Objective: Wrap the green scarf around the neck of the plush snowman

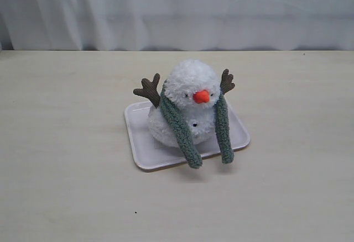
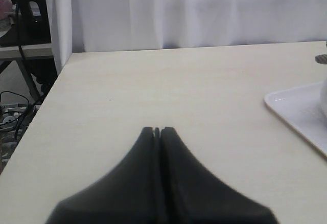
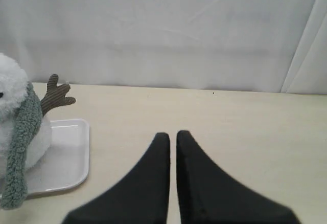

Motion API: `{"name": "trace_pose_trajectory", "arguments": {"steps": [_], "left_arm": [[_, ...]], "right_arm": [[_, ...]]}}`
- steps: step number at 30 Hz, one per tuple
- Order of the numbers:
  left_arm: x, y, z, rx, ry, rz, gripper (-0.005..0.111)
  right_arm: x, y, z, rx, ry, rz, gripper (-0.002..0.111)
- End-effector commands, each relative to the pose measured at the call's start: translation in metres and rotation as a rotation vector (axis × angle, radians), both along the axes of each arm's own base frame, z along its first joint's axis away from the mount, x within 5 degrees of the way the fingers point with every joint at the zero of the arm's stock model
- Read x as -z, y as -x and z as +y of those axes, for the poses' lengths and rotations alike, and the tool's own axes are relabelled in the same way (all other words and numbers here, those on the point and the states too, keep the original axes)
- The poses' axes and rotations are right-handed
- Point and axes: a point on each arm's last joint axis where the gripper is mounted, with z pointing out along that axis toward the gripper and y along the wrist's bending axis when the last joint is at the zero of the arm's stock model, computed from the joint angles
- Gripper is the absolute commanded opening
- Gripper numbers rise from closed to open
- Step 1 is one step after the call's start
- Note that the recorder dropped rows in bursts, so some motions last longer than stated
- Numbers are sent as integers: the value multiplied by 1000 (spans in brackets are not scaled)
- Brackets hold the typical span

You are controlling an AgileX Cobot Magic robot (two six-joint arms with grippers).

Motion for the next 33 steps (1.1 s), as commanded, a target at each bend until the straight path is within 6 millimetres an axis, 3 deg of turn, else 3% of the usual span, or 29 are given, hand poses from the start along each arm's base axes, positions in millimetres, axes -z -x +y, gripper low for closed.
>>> {"name": "trace_pose_trajectory", "arguments": {"steps": [1,6,33], "left_arm": [[0,0,0,0,5,-13,0],[0,0,0,0,5,-13,0],[0,0,0,0,5,-13,0]], "right_arm": [[8,1,0,6,-3,80,4],[15,3,0,7,-5,158,4],[15,3,0,7,-5,158,4]]}}
